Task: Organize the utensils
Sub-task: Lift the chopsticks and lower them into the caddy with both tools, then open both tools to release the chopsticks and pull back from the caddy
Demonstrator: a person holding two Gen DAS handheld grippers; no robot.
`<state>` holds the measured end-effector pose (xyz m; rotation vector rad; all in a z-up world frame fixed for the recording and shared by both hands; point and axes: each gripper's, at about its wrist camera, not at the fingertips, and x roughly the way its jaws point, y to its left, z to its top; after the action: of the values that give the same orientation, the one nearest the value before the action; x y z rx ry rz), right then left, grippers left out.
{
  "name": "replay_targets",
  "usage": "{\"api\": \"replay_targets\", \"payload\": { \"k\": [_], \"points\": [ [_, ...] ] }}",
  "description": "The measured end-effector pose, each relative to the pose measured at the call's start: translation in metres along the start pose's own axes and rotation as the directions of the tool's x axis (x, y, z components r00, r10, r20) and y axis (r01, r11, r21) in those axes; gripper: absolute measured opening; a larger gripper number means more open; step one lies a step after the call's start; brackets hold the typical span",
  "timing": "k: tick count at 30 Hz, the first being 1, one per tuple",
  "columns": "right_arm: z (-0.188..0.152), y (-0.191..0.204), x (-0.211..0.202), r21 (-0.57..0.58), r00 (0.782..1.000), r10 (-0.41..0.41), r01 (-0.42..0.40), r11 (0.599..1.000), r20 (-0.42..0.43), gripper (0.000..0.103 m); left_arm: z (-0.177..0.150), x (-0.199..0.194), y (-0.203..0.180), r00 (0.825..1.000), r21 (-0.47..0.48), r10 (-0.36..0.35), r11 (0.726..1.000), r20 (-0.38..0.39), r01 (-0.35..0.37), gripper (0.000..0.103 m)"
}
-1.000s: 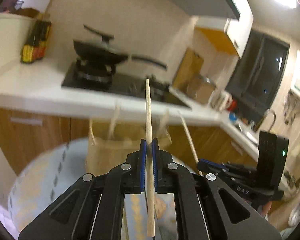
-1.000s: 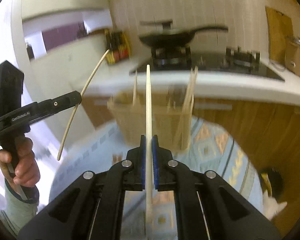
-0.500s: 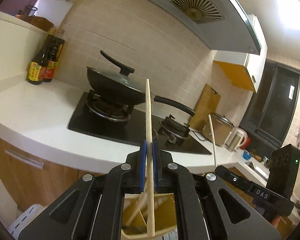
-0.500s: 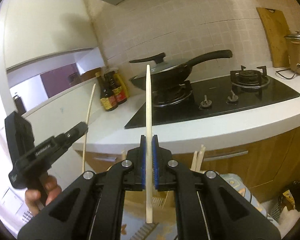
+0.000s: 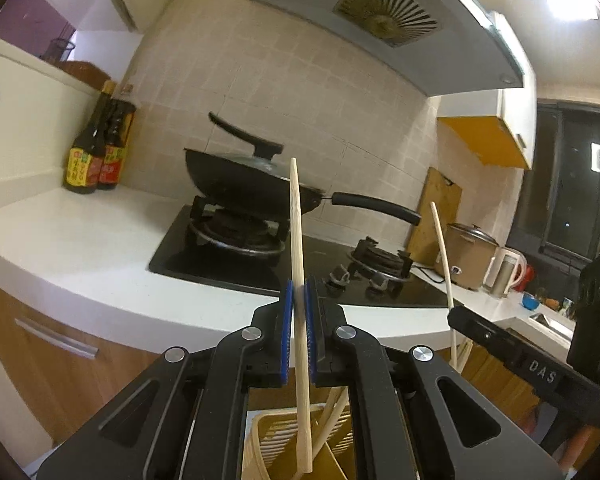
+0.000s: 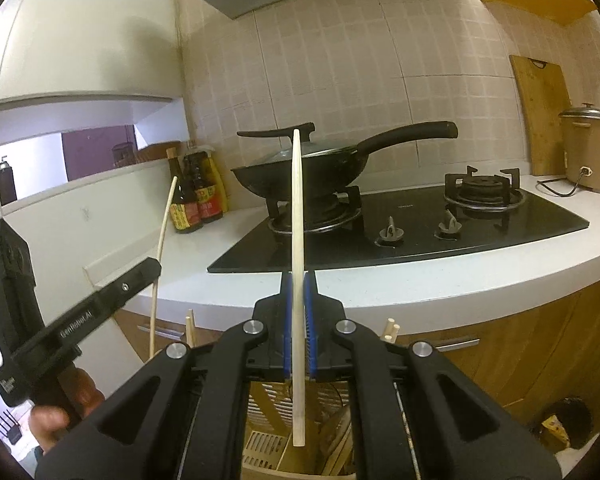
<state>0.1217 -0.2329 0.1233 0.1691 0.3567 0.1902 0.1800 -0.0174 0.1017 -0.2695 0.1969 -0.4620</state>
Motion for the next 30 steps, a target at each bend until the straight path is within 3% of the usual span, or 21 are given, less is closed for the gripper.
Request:
{"api": "replay_targets", "payload": {
  "k": [10,12,13,14,15,18,22,25,28,29,30],
  "points": [
    [-0.014,-0.012,-0.015,0.023,0.999,0.036,-0.035,0.999,-0.031,0.008,-0.017,-0.013,0.010,0.998,-0.040,-0.046,0.998,-0.039,0.045,0.005],
    [-0.016,-0.014,-0.021,0.038,0.998,0.046,-0.044,0.998,-0.035,0.016,-0.017,-0.020,0.009,0.997,-0.038,-0.061,0.997,-0.043,0.059,0.011],
    [-0.017,-0.015,-0.025,0.044,0.998,0.047,-0.046,0.998,-0.032,0.021,-0.017,-0.025,0.008,0.997,-0.032,-0.063,0.998,-0.043,0.062,0.020],
    [-0.017,-0.016,-0.028,0.048,0.998,0.047,-0.046,0.998,-0.029,0.033,-0.016,-0.030,0.006,0.998,-0.025,-0.058,0.998,-0.040,0.057,0.030],
    [-0.018,-0.016,-0.034,0.052,0.999,0.042,-0.040,0.998,-0.020,0.040,-0.016,-0.033,0.005,0.998,-0.022,-0.054,0.998,-0.038,0.053,0.033],
    [-0.016,-0.016,-0.042,0.060,0.999,0.039,-0.037,0.997,-0.026,0.040,-0.013,-0.042,0.005,0.998,-0.030,-0.054,0.998,-0.044,0.053,0.035],
    [0.013,-0.022,-0.025,0.077,0.996,-0.037,0.044,0.996,-0.086,0.040,-0.007,-0.052,0.006,0.998,-0.035,-0.048,0.998,-0.050,0.047,0.037],
    [0.040,-0.035,0.008,0.123,0.977,-0.025,0.052,0.991,-0.211,0.040,-0.004,-0.058,0.008,0.997,-0.037,-0.052,0.998,-0.053,0.050,0.038],
    [0.052,-0.041,0.046,0.129,0.936,0.002,0.046,0.991,-0.353,0.040,-0.002,-0.061,0.011,0.997,-0.036,-0.053,0.998,-0.056,0.051,0.038],
    [0.051,-0.042,0.058,0.125,0.915,-0.005,0.061,0.990,-0.404,0.038,-0.002,-0.061,0.013,0.997,-0.039,-0.054,0.998,-0.058,0.052,0.038],
    [0.049,-0.043,0.064,0.130,0.904,-0.001,0.063,0.990,-0.426,0.029,-0.002,-0.061,0.014,0.997,-0.042,-0.056,0.998,-0.059,0.054,0.038]
  ]
}}
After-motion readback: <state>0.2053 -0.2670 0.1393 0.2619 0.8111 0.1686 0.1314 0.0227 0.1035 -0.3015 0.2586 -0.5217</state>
